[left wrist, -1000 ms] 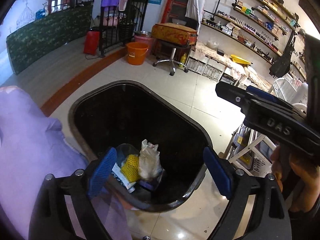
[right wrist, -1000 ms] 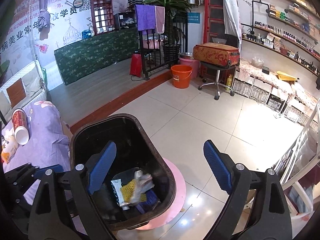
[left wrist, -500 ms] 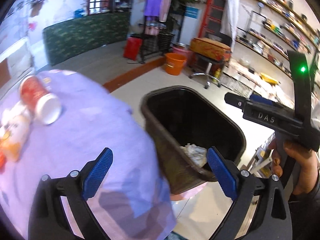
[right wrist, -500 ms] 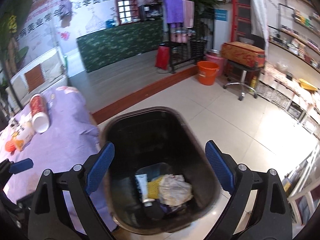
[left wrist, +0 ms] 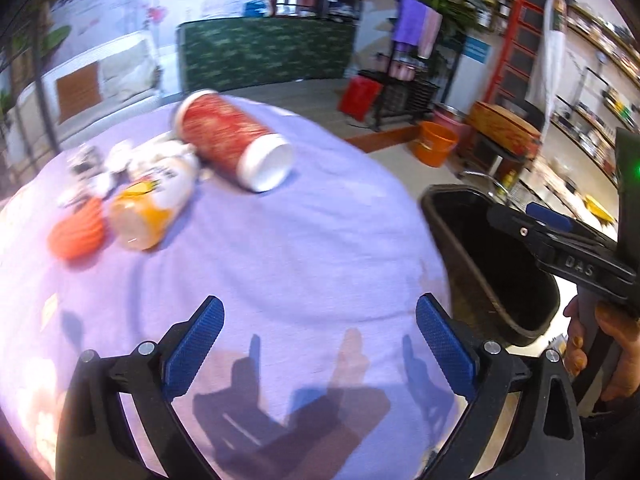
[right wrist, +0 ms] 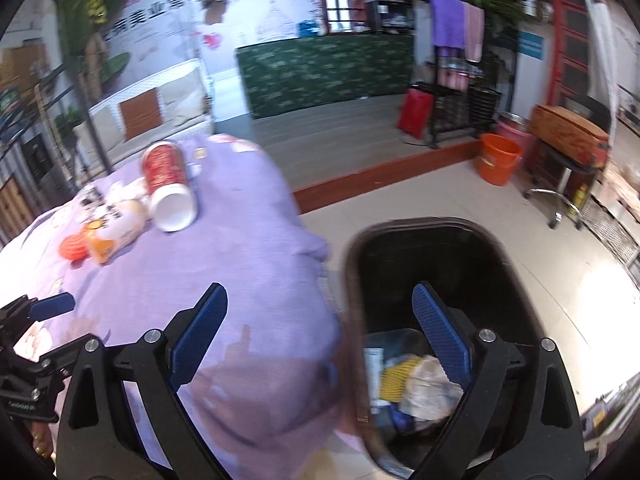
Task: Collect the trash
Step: 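Move the left tool back to the table and grasp the orange foam net, then grasp the red paper cup with the right tool while the left tool holds the orange net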
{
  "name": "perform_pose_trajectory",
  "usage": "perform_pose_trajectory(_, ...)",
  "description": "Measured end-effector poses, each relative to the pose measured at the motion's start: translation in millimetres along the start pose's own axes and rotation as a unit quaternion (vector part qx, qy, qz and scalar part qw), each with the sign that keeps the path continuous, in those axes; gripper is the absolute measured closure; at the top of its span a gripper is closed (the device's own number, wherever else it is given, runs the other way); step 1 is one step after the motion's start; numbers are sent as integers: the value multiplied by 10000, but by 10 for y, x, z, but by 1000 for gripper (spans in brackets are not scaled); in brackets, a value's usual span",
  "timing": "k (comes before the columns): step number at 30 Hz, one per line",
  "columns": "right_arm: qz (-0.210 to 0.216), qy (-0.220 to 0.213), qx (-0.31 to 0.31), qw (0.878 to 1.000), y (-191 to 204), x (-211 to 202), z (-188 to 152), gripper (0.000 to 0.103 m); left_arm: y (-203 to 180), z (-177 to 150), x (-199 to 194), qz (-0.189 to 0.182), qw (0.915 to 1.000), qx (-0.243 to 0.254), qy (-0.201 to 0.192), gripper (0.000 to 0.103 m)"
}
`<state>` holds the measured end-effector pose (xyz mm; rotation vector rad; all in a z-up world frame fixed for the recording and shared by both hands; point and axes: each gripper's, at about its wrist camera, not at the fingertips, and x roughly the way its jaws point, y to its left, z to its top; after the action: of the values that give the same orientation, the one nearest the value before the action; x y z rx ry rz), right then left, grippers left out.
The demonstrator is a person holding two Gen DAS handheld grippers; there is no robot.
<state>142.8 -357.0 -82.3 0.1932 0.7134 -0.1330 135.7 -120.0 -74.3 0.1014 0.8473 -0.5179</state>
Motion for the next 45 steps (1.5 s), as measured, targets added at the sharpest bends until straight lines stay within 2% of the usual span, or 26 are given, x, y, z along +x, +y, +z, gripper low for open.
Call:
perform_pose_trajectory(10,623,106,-607,9962,642,205,119,10,847,-109,-265,678,9963,-531,-42,8)
perform_pose_trajectory(16,902,138,-873,9920,874,262,213,10,1472,-59,-312,794,9917,-1010,-13,9)
perform_pose_trajectory(19,1011,178,-1033,9893,1002,315,246,10,1743,39,-248,909,9891,-1158,8,11)
perform_pose_trajectory(23,1083,220,-1214,9864,1114,357,270,10,2094,178,-66,876,9867,-1361,114,15)
perform_pose_trajectory(28,1147,285,-1383,9833,1227,425,304,10,2329,346,268,1249,9846,-1172,363,18)
perform_pose_trajectory(31,1157,333,-1488,9815,1279,463,316,10,2401,410,435,1273,9851,-1058,475,20)
perform_pose_trajectory(32,1165,362,-1528,9807,1309,488,321,10,2419,420,474,1279,9849,-1046,509,21)
perform_pose_trajectory(34,1178,394,-1599,9793,1353,520,328,10,2427,436,535,1269,9851,-1002,583,34)
perform_pose_trajectory(35,1177,403,-1627,9788,1378,534,337,10,2420,438,543,1262,9855,-968,597,37)
perform_pose_trajectory(40,1210,480,-1750,9759,1486,639,386,10,2408,416,498,1264,9861,-941,523,69)
perform_pose_trajectory(45,1299,556,-1814,9732,1600,744,458,10,2412,404,395,1205,9851,-1158,415,77)
